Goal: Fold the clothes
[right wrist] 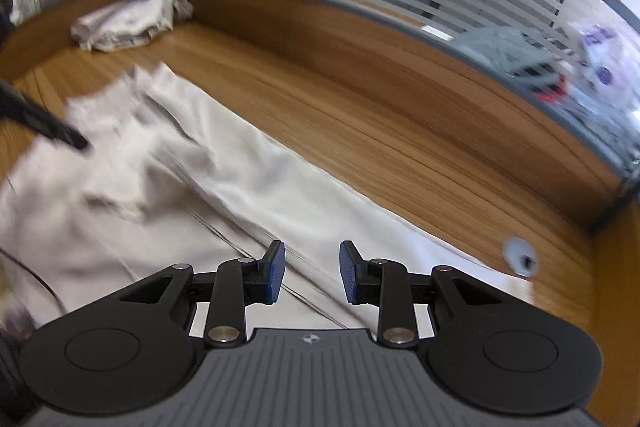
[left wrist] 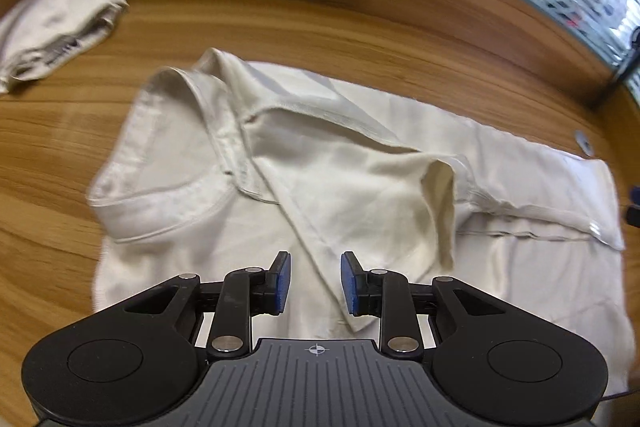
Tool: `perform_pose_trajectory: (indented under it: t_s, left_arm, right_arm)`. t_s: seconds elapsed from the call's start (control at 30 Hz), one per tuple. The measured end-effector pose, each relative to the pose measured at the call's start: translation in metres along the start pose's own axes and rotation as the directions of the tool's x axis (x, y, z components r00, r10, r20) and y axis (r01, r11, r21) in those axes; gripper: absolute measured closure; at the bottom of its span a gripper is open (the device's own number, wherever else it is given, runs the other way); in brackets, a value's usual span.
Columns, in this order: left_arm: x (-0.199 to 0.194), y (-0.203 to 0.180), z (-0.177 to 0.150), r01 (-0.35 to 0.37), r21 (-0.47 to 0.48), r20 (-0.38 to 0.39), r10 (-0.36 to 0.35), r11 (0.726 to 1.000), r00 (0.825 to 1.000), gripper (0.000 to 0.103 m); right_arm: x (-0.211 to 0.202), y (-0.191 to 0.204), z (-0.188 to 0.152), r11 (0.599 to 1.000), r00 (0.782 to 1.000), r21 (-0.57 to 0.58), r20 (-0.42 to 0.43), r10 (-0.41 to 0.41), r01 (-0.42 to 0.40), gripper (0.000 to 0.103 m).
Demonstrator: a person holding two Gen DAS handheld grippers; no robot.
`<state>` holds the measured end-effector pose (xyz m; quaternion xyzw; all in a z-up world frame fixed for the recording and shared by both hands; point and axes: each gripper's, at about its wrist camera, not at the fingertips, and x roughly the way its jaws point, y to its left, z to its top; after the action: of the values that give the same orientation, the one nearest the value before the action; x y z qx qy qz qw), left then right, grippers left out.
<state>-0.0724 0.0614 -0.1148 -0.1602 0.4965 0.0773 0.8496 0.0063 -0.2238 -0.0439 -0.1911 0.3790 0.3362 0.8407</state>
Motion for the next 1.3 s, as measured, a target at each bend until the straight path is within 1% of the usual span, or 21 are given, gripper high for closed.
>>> perform_pose_trajectory:
  t_s: [0.13, 0.23, 0.27, 0.3, 0.33, 0.37, 0.47, 0.53, 0.57, 0.6, 0.63, 0.67, 0.73, 0.9, 0.97, 1.0, 1.07, 1.13, 1.2, 1.23, 1.3]
  left_arm:
    - [0.012, 0.003, 0.002, 0.068, 0.019, -0.042, -0.067, 0.997, 0.997, 0.066]
    - [0.022, 0.005, 0.002, 0.107, 0.035, -0.077, -0.104, 0.994, 0.992, 0.066]
    - [0.025, 0.005, 0.002, 0.117, 0.045, -0.088, -0.113, 0.992, 0.99, 0.066]
    - [0.027, 0.004, 0.001, 0.121, 0.054, -0.091, -0.116, 0.991, 0.989, 0.066]
    - [0.028, 0.004, 0.0, 0.125, 0.063, -0.093, -0.119, 0.99, 0.988, 0.066]
    - [0.03, 0.003, 0.0, 0.129, 0.073, -0.096, -0.122, 0.989, 0.988, 0.066]
    - [0.035, 0.002, -0.002, 0.142, 0.099, -0.105, -0.131, 0.985, 0.986, 0.067]
    - [0.035, 0.002, 0.0, 0.154, 0.087, -0.096, -0.146, 0.984, 0.985, 0.069]
    - [0.035, 0.003, 0.001, 0.167, 0.079, -0.099, -0.159, 0.983, 0.982, 0.086]
    - [0.036, 0.003, 0.002, 0.18, 0.071, -0.101, -0.173, 0.981, 0.98, 0.095]
    - [0.034, 0.004, 0.003, 0.191, 0.057, -0.094, -0.185, 0.98, 0.978, 0.1]
    - [0.033, 0.005, 0.004, 0.201, 0.044, -0.087, -0.197, 0.979, 0.977, 0.1]
    - [0.023, 0.008, 0.01, 0.219, 0.023, -0.058, -0.217, 0.975, 0.974, 0.1]
    - [-0.015, 0.027, 0.033, 0.279, -0.069, 0.013, -0.278, 0.958, 0.96, 0.1]
    - [-0.027, 0.034, 0.039, 0.276, -0.075, 0.004, -0.276, 0.958, 0.961, 0.1]
    - [-0.028, 0.037, 0.04, 0.269, -0.074, -0.012, -0.271, 0.96, 0.962, 0.1]
    - [-0.024, 0.042, 0.039, 0.239, -0.069, -0.048, -0.243, 0.968, 0.969, 0.1]
    - [-0.011, 0.045, 0.034, 0.208, -0.06, -0.1, -0.213, 0.976, 0.972, 0.097]
    - [-0.002, 0.047, 0.027, 0.187, -0.044, -0.134, -0.191, 0.981, 0.972, 0.097]
    - [0.0, 0.047, 0.023, 0.18, -0.024, -0.138, -0.182, 0.983, 0.974, 0.097]
    - [-0.009, 0.048, 0.015, 0.172, 0.033, -0.122, -0.167, 0.985, 0.978, 0.092]
  right_arm:
    - [0.016, 0.043, 0.027, 0.999, 1.0, 0.034, 0.002, 0.024, -0.025, 0.068]
    - [0.031, 0.072, 0.048, 0.999, 0.999, 0.04, 0.004, 0.033, -0.033, 0.061]
    - [0.037, 0.081, 0.054, 0.998, 0.999, 0.042, 0.006, 0.037, -0.037, 0.058]
    - [0.043, 0.089, 0.06, 0.998, 0.999, 0.044, 0.008, 0.042, -0.042, 0.054]
    - [0.049, 0.098, 0.066, 0.998, 0.999, 0.041, 0.01, 0.042, -0.043, 0.045]
    - [0.056, 0.105, 0.07, 0.998, 0.999, 0.036, 0.013, 0.042, -0.042, 0.043]
    - [0.082, 0.123, 0.079, 0.999, 0.999, 0.029, -0.001, 0.038, -0.037, 0.043]
    - [0.099, 0.129, 0.082, 0.999, 0.999, 0.025, -0.019, 0.034, -0.034, 0.047]
    - [0.106, 0.13, 0.082, 0.999, 0.999, 0.025, -0.03, 0.03, -0.029, 0.052]
    - [0.112, 0.13, 0.082, 0.999, 0.999, 0.029, -0.041, 0.025, -0.024, 0.055]
    - [0.117, 0.128, 0.081, 0.999, 0.998, 0.029, -0.052, 0.019, -0.017, 0.064]
    - [0.12, 0.127, 0.079, 1.0, 0.998, 0.026, -0.064, 0.013, -0.011, 0.073]
    - [0.123, 0.122, 0.075, 1.0, 0.997, 0.023, -0.08, 0.007, -0.005, 0.085]
    - [0.101, 0.104, 0.067, 0.998, 0.999, 0.053, -0.032, 0.033, -0.032, 0.089]
    - [0.091, 0.1, 0.062, 0.997, 0.998, 0.056, -0.018, 0.061, -0.06, 0.091]
    - [0.088, 0.1, 0.058, 0.996, 0.997, 0.048, -0.02, 0.076, -0.075, 0.091]
    - [0.089, 0.103, 0.047, 0.995, 0.994, 0.016, -0.047, 0.095, -0.095, 0.092]
    - [0.097, 0.108, 0.033, 0.995, 0.99, -0.025, -0.103, 0.097, -0.1, 0.092]
    - [0.104, 0.114, 0.021, 0.994, 0.986, -0.066, -0.149, 0.078, -0.089, 0.091]
    - [0.105, 0.116, 0.017, 0.993, 0.985, -0.085, -0.162, 0.066, -0.081, 0.091]
    - [0.101, 0.118, 0.011, 0.994, 0.985, -0.088, -0.166, 0.053, -0.068, 0.09]
